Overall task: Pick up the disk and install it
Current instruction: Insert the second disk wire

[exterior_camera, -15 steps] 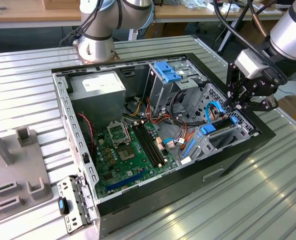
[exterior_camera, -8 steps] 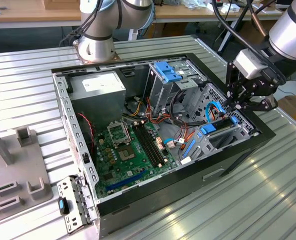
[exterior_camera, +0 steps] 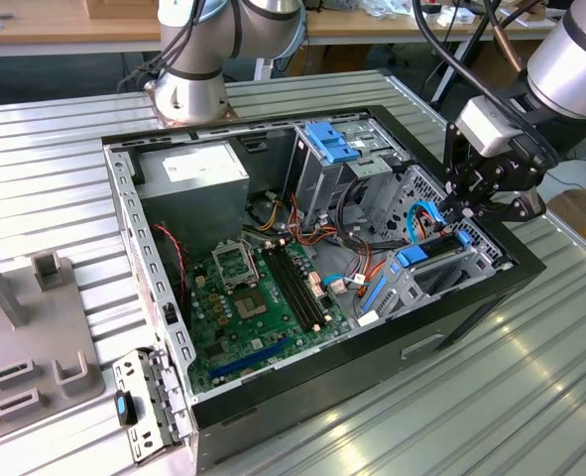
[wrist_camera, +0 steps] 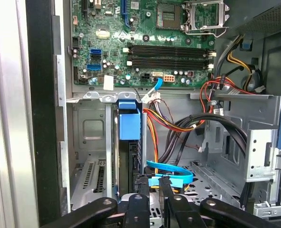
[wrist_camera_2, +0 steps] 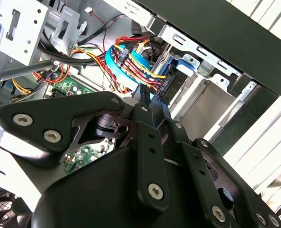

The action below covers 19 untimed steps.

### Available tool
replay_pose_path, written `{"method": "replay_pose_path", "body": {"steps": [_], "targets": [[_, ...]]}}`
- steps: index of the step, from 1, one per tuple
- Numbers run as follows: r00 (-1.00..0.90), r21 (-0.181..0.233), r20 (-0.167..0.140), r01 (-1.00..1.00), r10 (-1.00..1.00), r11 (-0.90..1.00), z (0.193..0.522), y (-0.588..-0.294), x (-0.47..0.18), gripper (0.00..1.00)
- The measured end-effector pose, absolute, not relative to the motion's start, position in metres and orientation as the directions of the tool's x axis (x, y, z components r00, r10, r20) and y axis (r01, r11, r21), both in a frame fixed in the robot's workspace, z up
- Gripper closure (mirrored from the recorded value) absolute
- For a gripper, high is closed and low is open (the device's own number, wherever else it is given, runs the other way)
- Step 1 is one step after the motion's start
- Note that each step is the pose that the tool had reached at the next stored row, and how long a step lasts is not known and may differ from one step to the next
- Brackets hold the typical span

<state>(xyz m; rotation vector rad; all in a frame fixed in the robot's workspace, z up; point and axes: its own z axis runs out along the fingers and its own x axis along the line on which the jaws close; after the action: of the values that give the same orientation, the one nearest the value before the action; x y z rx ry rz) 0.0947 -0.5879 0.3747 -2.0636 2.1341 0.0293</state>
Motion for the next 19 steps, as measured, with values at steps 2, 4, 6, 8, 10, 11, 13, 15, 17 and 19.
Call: {"method": "replay_pose_path", "body": {"steps": [2, 4, 6, 8, 10, 11, 13, 15, 17, 19], "targets": [[-0.026, -0.105, -0.139, -0.994, -0.99, 0.041, 0.3747, -0.5879, 0.0947, 0.76], [-0.027, -0.105, -0.139, -0.994, -0.99, 0.041, 0.3746, -0.5879, 0.0947, 0.76], [-0.026, -0.105, -0.139, -0.994, -0.99, 0.041, 0.3745, -0.5879, 0.0947, 0.76], [-0.026, -0.105, -0.139, -0.994, -0.99, 0.041, 0.3745, -0.5879, 0.0947, 0.76], [-0.026, -0.105, -0.139, -0.994, -0.99, 0.041, 0.3744, -0.5879, 0.0947, 0.76], [-0.027, -0.105, -0.139, -0.994, -0.99, 0.041, 0.3744, -0.5879, 0.0947, 0.76], [-0.027, -0.105, -0.139, -0.994, -0.99, 0.041, 0.3721, -0.5879, 0.0947, 0.76], [-0.026, -0.105, -0.139, -0.994, -0.99, 0.041, 0.3688, -0.5878, 0.0947, 0.76], [-0.026, -0.105, -0.138, -0.994, -0.99, 0.041, 0.3682, -0.5879, 0.0947, 0.76], [-0.026, -0.105, -0.138, -0.994, -0.99, 0.041, 0.3678, -0.5879, 0.0947, 0.76]]}}
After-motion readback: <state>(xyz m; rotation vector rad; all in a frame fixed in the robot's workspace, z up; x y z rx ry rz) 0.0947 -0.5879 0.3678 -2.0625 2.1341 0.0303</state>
